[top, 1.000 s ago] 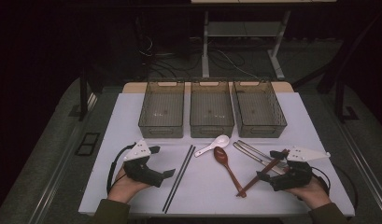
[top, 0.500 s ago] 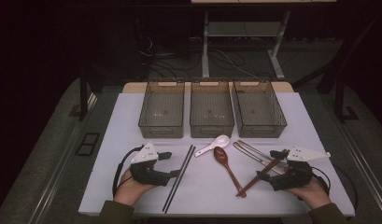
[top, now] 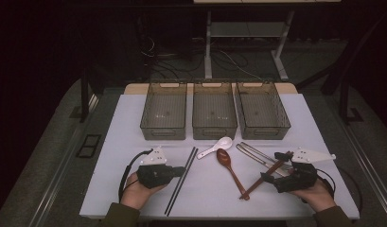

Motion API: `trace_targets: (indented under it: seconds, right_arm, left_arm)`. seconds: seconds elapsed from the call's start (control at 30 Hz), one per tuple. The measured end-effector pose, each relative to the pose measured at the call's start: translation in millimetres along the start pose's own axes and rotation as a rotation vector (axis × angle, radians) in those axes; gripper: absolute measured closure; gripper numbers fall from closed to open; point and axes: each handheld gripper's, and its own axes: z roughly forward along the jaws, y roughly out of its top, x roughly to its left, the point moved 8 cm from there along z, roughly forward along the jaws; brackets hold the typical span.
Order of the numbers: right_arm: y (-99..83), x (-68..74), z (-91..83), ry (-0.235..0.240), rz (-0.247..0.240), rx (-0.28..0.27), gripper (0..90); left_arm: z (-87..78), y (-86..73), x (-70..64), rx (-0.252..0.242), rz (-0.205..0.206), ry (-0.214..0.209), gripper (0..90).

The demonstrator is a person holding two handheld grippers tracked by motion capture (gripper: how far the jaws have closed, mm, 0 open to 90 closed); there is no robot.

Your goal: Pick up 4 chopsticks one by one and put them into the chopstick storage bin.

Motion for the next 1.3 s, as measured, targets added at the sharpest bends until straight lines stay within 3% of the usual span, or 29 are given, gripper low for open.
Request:
trace_targets:
  seconds: [0.57, 0.87, 1.0, 1.3]
  right_arm:
    - [-0.2, -0.4, -0.3, -0.006, 0.001, 0.001, 2.8]
    - [-0.1, -0.6, -0.6, -0.007, 0.001, -0.001, 2.8]
    - [0.0, -0.6, -0.8, -0.007, 0.000, -0.002, 2.8]
    - [0.0, -0.9, -0.6, -0.008, 0.000, -0.001, 2.8]
  left_arm:
    - [19.4, -18.7, -12.4, 0.160, 0.027, -0.046, 88.7]
    - [21.9, -23.8, -15.5, 0.207, 0.012, -0.066, 88.8]
    - [24.6, -26.2, -16.2, 0.232, 0.034, -0.080, 88.7]
    - [26.8, -32.4, -14.4, 0.279, 0.027, -0.071, 88.8]
